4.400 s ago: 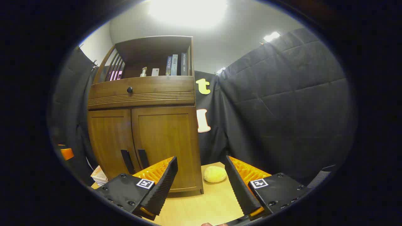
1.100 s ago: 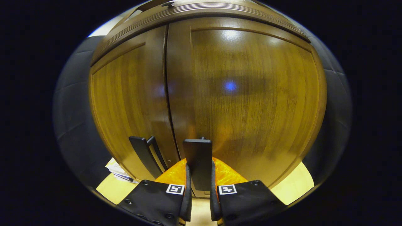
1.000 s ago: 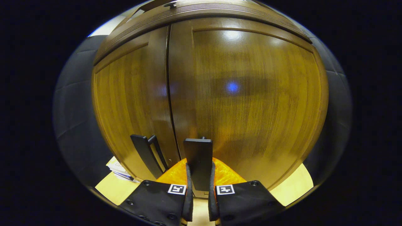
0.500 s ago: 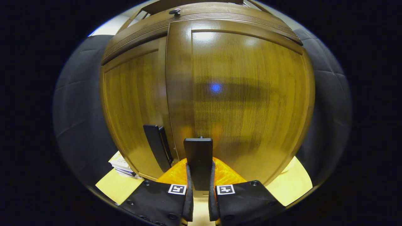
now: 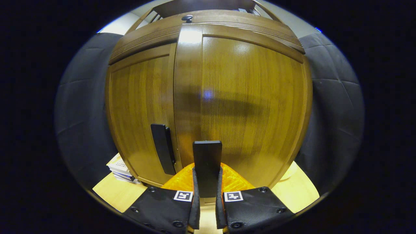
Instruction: Open the right door of the double-door shoe cabinet with the right hand, and open the left door with the left hand.
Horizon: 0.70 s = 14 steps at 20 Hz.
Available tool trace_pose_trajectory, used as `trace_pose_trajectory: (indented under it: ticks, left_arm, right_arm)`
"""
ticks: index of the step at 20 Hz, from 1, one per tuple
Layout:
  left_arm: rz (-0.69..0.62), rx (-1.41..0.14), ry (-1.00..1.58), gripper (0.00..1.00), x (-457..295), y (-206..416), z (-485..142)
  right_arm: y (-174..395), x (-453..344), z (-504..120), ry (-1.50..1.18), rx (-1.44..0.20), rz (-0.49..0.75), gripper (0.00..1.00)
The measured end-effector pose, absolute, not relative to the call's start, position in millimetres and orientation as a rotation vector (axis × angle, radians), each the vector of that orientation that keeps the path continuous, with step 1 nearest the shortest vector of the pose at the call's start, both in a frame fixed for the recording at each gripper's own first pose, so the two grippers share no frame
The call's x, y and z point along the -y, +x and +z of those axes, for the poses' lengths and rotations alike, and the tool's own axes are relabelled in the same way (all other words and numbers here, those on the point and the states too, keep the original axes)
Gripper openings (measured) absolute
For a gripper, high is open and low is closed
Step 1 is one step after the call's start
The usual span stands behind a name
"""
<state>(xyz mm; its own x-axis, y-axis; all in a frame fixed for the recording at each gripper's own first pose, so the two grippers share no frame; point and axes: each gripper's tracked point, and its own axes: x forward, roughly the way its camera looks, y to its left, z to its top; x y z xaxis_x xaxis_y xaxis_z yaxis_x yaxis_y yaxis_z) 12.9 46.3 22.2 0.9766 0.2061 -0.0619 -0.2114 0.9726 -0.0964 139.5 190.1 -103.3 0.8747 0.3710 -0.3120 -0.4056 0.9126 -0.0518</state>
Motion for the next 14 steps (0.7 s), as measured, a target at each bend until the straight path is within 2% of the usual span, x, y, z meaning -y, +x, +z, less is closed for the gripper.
trace_pose_trajectory:
  ticks: [14]
  left_arm:
    - [0.221, -0.078, -0.09, 0.95, 13, 52, 22]
  right_arm:
    - [118, -176, -91, -0.069, -0.312, 0.553, 0.2]
